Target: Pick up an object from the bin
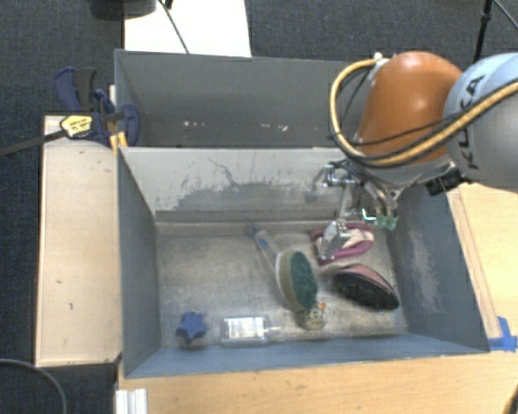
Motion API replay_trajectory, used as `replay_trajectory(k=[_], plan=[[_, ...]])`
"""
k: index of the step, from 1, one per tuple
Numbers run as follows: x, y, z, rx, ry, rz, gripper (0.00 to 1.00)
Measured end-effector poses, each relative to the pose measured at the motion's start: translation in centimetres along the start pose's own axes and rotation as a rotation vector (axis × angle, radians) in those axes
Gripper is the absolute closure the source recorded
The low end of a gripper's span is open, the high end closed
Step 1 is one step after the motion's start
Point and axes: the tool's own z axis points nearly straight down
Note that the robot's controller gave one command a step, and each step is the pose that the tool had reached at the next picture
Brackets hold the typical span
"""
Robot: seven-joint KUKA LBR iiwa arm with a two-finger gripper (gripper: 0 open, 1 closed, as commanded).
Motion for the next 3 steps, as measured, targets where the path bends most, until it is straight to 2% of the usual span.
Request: replay_trajectory(k=[1,2,3], plan=[[3.3,3.5,10.1,-0.002,-0.009,-0.074,0.0],[3.3,3.3,9.7,0.0,0.0,-0.07,1.0],[2.4,4.1,-2.2,0.0,-0.016,-0.147,1.0]])
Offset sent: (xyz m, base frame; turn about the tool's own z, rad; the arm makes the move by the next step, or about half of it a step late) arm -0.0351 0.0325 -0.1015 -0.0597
